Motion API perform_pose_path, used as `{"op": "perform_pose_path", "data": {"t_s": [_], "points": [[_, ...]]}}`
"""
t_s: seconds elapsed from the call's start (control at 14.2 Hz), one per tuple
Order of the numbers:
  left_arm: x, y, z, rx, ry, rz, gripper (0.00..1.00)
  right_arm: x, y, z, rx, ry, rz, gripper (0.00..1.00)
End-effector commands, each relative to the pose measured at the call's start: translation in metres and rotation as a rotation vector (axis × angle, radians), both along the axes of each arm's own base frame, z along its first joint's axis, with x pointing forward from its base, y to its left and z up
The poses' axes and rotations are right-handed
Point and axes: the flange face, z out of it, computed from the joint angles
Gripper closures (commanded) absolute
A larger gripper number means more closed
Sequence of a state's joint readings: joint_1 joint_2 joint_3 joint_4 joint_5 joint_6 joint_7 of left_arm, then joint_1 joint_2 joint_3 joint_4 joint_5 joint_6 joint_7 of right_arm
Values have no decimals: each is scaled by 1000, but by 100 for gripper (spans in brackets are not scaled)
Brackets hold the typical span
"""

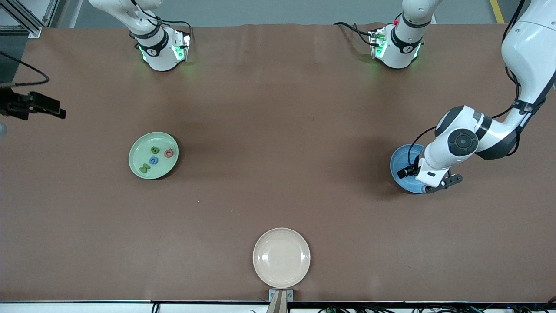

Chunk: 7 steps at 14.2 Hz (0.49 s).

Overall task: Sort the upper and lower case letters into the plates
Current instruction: 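Lower the n into the blue plate and open the left gripper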

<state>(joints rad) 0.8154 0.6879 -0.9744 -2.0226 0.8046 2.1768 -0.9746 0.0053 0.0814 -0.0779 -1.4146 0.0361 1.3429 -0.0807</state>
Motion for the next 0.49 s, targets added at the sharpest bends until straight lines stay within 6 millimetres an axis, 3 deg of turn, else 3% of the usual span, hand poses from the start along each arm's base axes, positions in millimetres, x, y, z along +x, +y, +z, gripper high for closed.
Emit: {"op": "perform_pose_path", "data": {"t_s": [0.0, 0.14, 0.42], "points": [[6, 0, 22, 13, 25, 32, 0, -24, 2, 0, -10, 8, -14, 0], [9, 4, 26, 31, 45, 23, 1, -37, 2, -2, -8, 5, -20, 0], [21, -10, 72, -42, 121, -96, 2, -60, 0, 3, -2, -3, -25, 0]]}}
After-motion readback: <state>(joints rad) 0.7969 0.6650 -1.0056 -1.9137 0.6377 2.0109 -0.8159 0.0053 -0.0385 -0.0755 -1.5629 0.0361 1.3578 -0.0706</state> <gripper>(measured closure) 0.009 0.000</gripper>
